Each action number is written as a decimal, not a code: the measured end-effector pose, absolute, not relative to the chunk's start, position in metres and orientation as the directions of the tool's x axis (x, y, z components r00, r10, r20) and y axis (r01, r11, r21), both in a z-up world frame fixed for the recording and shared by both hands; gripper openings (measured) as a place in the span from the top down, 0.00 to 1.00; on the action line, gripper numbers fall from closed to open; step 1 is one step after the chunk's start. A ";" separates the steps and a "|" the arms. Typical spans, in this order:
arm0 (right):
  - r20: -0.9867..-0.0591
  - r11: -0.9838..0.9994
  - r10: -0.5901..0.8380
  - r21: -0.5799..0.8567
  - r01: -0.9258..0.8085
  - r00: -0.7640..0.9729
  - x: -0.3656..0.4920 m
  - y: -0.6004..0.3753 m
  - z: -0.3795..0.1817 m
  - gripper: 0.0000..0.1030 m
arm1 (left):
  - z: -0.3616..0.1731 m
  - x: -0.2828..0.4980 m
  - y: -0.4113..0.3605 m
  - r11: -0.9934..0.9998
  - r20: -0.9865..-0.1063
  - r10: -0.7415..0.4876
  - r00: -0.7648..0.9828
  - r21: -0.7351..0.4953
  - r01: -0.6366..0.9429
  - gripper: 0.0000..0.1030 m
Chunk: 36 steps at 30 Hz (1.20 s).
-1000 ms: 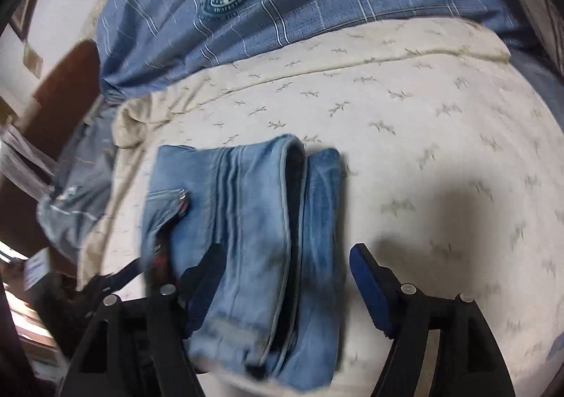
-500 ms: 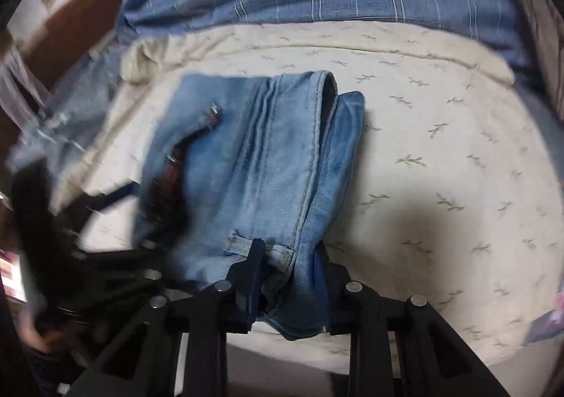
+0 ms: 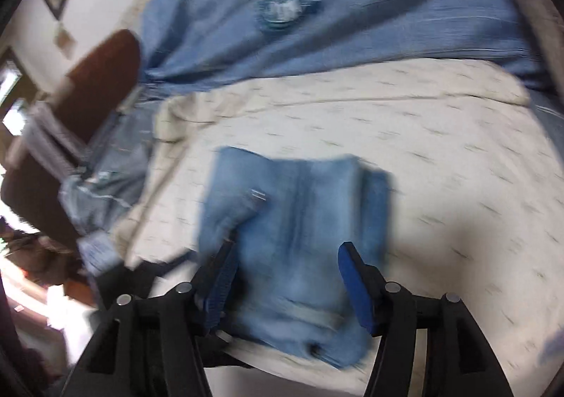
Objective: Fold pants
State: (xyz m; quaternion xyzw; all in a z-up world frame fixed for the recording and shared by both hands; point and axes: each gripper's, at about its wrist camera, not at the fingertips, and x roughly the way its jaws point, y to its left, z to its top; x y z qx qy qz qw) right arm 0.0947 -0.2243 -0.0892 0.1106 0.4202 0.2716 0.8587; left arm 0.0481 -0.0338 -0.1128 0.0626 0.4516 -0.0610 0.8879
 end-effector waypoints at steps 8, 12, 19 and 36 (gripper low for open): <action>-0.716 0.794 0.607 0.568 -0.217 0.346 0.181 -0.238 -0.166 0.48 | -0.114 0.048 -0.032 0.986 -0.809 -0.062 0.585 0.043 0.163 0.15; -0.714 0.812 0.583 0.535 -0.236 0.388 0.160 -0.242 -0.141 0.45 | -0.114 0.048 -0.031 0.986 -0.809 -0.063 0.585 0.042 0.164 0.15; -0.740 0.822 0.566 0.473 -0.316 0.363 0.093 -0.245 -0.146 0.39 | -0.114 0.049 -0.032 0.986 -0.809 -0.059 0.585 0.043 0.159 0.15; -0.812 0.905 0.388 0.247 -0.346 0.437 0.075 -0.223 -0.178 0.26 | -0.111 0.050 -0.032 0.988 -0.821 -0.059 0.568 0.033 0.150 0.15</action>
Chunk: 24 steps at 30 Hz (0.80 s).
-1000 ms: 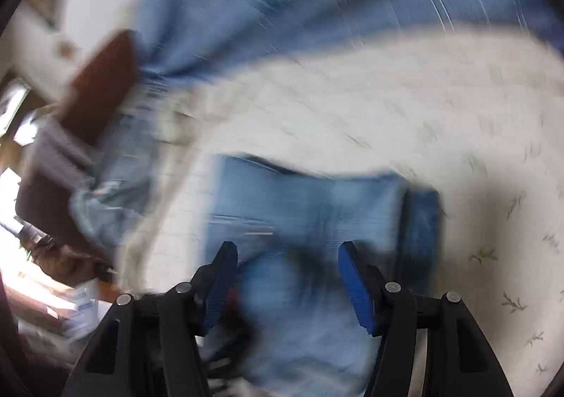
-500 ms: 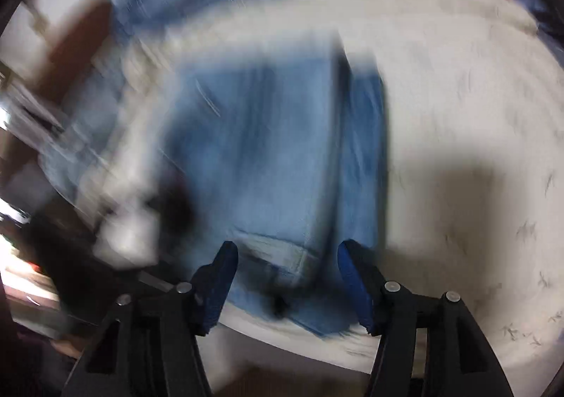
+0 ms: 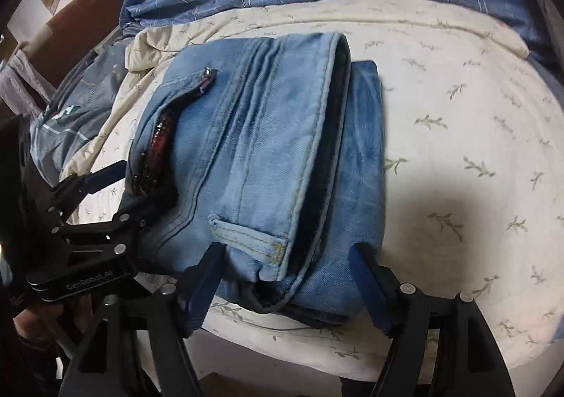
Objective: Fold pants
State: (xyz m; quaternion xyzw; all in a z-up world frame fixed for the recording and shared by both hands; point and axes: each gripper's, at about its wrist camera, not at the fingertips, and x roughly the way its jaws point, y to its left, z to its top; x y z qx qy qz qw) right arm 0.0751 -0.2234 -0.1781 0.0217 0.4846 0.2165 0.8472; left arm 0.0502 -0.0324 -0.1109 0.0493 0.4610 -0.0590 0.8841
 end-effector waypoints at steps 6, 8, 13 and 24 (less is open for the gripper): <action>-0.806 0.897 0.405 0.260 -0.358 0.431 0.076 -0.222 -0.182 0.23 | -0.099 0.044 -0.024 0.990 -0.810 -0.082 0.580 0.001 0.141 0.15; -0.799 0.893 0.415 0.266 -0.363 0.435 0.073 -0.225 -0.184 0.21 | -0.092 0.041 -0.019 0.989 -0.803 -0.101 0.587 -0.017 0.147 0.15; -0.793 0.887 0.427 0.275 -0.370 0.434 0.068 -0.230 -0.186 0.17 | -0.081 0.034 -0.006 0.990 -0.778 -0.126 0.615 -0.061 0.125 0.15; -0.751 0.868 0.483 0.344 -0.357 0.450 0.070 -0.248 -0.156 0.17 | -0.118 0.045 0.051 0.959 -0.811 -0.228 0.538 -0.282 -0.019 0.15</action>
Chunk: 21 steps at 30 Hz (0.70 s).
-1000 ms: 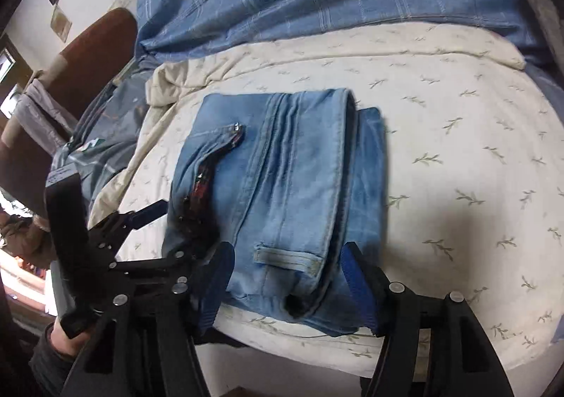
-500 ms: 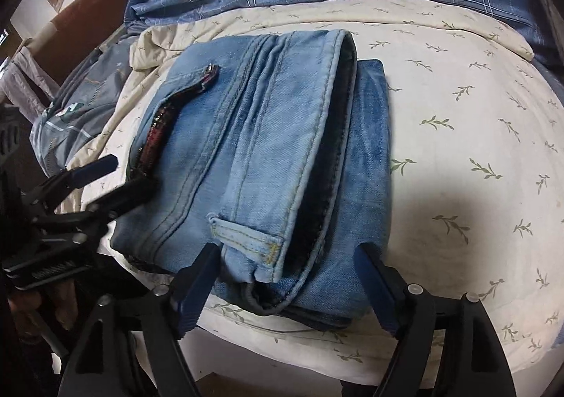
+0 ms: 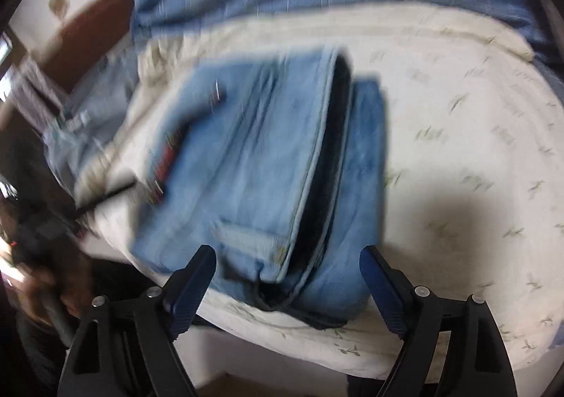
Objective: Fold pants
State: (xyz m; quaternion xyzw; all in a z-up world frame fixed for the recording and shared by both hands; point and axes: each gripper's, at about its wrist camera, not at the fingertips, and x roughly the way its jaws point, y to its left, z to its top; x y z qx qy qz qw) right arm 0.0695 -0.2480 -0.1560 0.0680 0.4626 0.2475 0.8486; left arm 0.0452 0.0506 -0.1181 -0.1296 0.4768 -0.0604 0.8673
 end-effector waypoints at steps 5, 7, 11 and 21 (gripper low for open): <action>-0.576 0.752 0.657 0.543 -0.373 0.486 0.087 -0.267 -0.096 0.17 | -0.117 0.043 0.031 0.980 -0.807 -0.184 0.561 -0.195 0.040 0.15; -0.524 0.692 0.720 0.592 -0.412 0.455 0.106 -0.253 -0.083 0.17 | -0.115 0.043 0.026 0.986 -0.808 -0.159 0.568 -0.156 0.054 0.15; -0.594 0.710 0.704 0.610 -0.351 0.390 0.164 -0.223 -0.113 0.17 | -0.113 0.043 0.035 0.979 -0.804 -0.195 0.561 -0.196 0.059 0.15; -0.695 0.776 0.631 0.575 -0.260 0.345 0.186 -0.221 -0.160 0.25 | -0.136 0.123 0.100 0.756 -0.676 -0.552 0.488 -0.653 -0.051 0.23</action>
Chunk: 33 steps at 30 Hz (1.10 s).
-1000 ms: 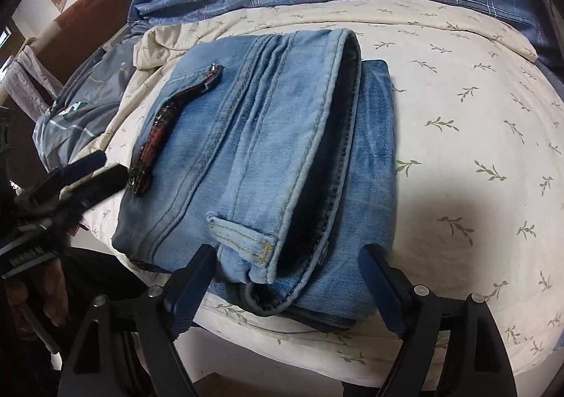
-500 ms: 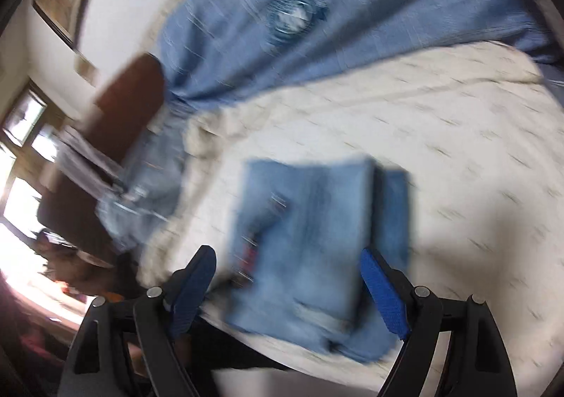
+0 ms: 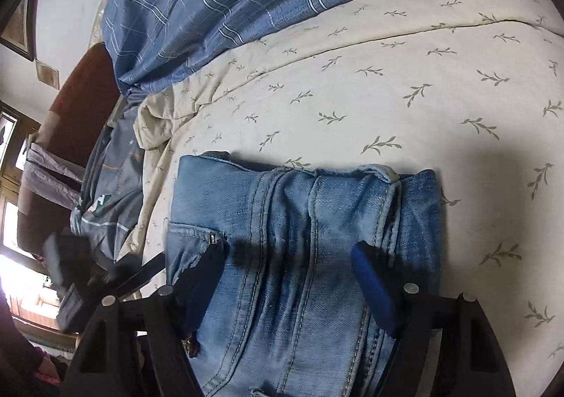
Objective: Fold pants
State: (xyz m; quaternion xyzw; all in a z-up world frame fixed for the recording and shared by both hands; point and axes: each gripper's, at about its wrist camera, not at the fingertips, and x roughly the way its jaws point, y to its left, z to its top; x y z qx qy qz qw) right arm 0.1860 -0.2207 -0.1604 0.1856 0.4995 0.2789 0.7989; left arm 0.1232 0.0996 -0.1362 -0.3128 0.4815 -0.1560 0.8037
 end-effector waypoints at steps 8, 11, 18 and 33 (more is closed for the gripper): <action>-0.691 0.768 0.640 0.562 -0.307 0.337 0.184 -0.221 -0.164 0.25 | -0.130 0.141 0.058 0.765 -0.668 -0.590 0.454 -0.643 0.047 0.70; -0.702 0.779 0.626 0.542 -0.316 0.339 0.181 -0.219 -0.163 0.25 | -0.102 0.120 0.022 0.924 -0.740 -0.382 0.554 -0.330 0.196 0.77; -0.733 0.806 0.588 0.494 -0.327 0.343 0.178 -0.210 -0.161 0.25 | -0.109 0.113 0.022 0.949 -0.779 -0.309 0.546 -0.289 0.126 0.60; -0.703 0.769 0.637 0.549 -0.327 0.316 0.181 -0.218 -0.162 0.25 | -0.130 0.038 0.031 0.813 -0.696 -0.556 0.454 -0.570 0.121 0.68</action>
